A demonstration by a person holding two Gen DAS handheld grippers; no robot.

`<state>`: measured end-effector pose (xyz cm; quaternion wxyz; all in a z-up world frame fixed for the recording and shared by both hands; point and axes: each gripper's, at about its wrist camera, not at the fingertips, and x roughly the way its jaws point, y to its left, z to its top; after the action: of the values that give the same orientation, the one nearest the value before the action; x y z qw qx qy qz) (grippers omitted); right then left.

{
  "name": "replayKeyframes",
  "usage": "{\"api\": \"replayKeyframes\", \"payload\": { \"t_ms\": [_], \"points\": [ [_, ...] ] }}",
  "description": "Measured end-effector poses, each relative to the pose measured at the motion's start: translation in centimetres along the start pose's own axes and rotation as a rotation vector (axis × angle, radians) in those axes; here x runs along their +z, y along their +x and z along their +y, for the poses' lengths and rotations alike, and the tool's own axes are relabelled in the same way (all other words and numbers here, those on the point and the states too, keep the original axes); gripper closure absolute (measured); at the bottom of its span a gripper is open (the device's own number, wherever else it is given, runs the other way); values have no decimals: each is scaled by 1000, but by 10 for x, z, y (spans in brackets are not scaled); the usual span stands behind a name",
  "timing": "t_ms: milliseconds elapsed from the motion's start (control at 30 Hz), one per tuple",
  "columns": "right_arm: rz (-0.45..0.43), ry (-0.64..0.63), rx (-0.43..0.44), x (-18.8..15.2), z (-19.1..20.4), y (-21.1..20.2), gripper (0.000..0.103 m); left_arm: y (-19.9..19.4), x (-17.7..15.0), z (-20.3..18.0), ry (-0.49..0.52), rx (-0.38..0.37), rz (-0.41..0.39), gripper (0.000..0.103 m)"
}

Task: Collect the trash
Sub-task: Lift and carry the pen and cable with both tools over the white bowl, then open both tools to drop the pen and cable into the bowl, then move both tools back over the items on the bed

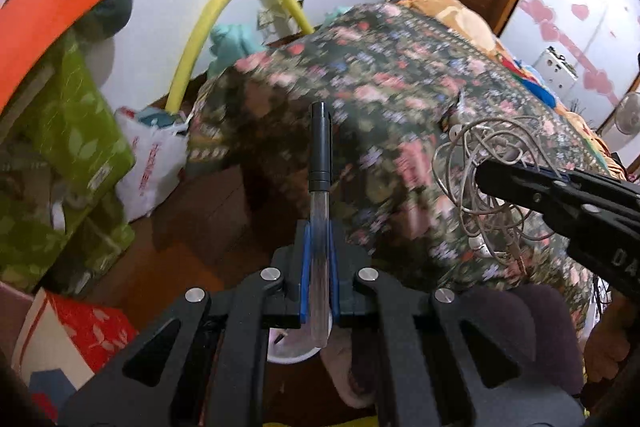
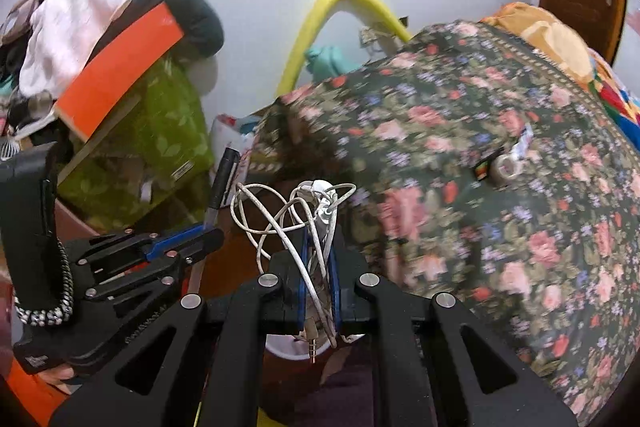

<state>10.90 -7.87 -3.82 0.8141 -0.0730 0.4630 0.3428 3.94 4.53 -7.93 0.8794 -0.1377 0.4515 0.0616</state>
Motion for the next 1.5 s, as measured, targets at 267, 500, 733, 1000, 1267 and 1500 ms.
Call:
{"api": "replayKeyframes", "payload": {
  "t_ms": [267,500,733,1000,1267,1500],
  "points": [
    [89,-35,19,-20,37,35,94,33,-38,36,-71,21,111,96],
    [200,-46,34,-36,45,72,94,70,-67,51,-113,29,221,96],
    [310,23,66,-47,29,105,94,107,-83,59,-146,-2,331,96],
    [369,35,61,-50,23,125,94,134,-86,68,-202,0,380,91],
    [396,20,66,-44,21,136,86,126,-82,80,-215,38,368,89],
    [447,4,96,-46,27,147,67,95,-77,88,-216,40,305,89]
  ]
}}
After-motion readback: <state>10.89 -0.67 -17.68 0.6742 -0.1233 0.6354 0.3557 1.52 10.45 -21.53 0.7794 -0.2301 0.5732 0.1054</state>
